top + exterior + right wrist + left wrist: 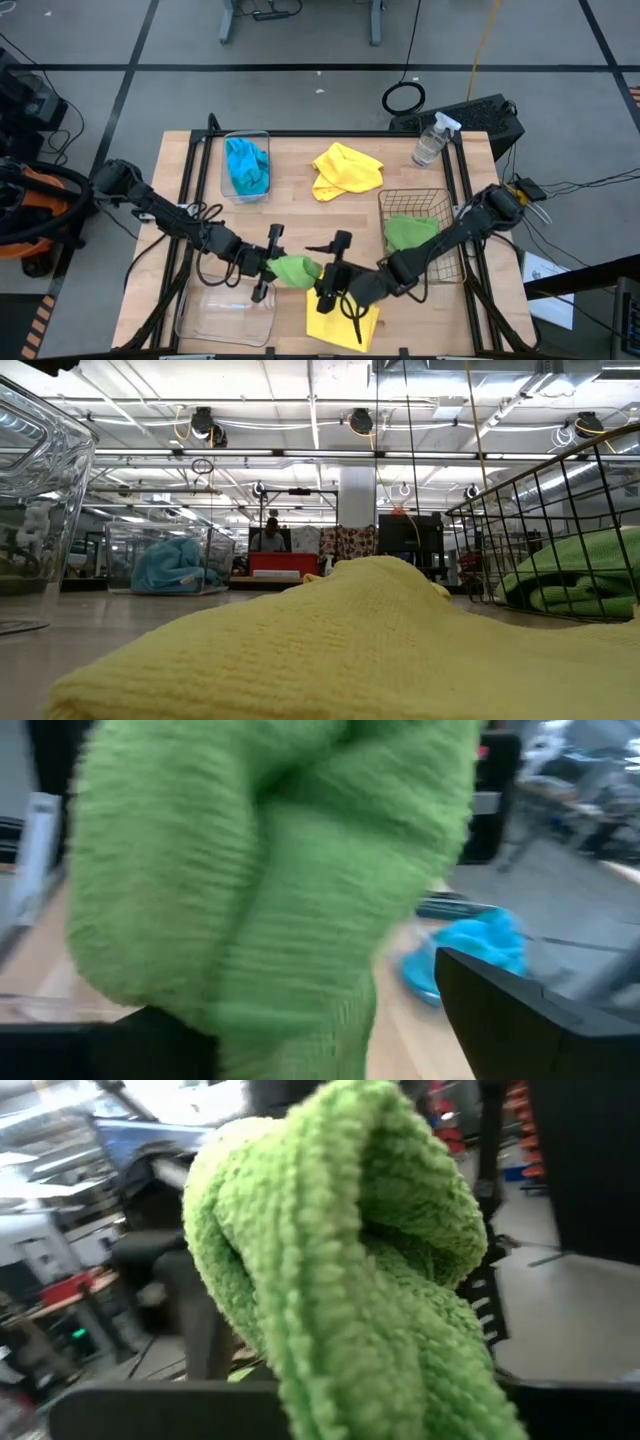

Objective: Sort microfiber towel by color & place in baskets
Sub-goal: Put the green microfiber cloth into the wire basket

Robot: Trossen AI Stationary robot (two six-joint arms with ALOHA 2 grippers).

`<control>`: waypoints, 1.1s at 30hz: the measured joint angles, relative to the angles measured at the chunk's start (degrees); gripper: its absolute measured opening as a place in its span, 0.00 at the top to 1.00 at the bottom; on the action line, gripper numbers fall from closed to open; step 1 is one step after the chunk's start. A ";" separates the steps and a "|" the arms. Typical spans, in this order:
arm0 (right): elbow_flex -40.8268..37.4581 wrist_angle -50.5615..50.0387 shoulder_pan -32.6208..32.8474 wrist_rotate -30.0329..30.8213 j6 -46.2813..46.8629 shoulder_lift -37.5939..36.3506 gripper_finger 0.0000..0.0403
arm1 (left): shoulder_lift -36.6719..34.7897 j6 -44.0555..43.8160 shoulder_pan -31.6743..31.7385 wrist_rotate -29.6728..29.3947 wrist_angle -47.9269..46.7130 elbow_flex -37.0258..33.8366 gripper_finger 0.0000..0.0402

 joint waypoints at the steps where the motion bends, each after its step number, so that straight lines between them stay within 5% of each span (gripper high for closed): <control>1: 0.00 0.17 -0.60 -2.21 -0.01 0.00 0.31 | 0.02 0.00 0.05 1.26 0.00 0.00 0.88; 5: 0.00 0.29 -2.77 -9.69 2.08 0.00 0.41 | 0.07 -0.04 0.08 2.14 -0.60 0.00 0.87; 10: -0.04 -0.09 -3.39 -10.75 1.71 0.02 0.65 | 0.07 -1.93 0.49 1.91 -2.55 0.04 0.86; 16: -0.07 -2.07 -3.07 -10.38 0.44 0.04 0.97 | -0.02 -7.14 1.24 2.22 -5.40 0.09 0.68; 26: -0.07 -9.23 -0.72 -3.47 3.61 -0.24 0.99 | -0.37 -8.79 -0.14 -0.26 -11.27 0.10 0.16; 33: -0.04 -11.32 1.86 2.24 4.03 -1.73 0.99 | -3.29 -8.98 -0.83 -5.95 -17.29 0.01 0.07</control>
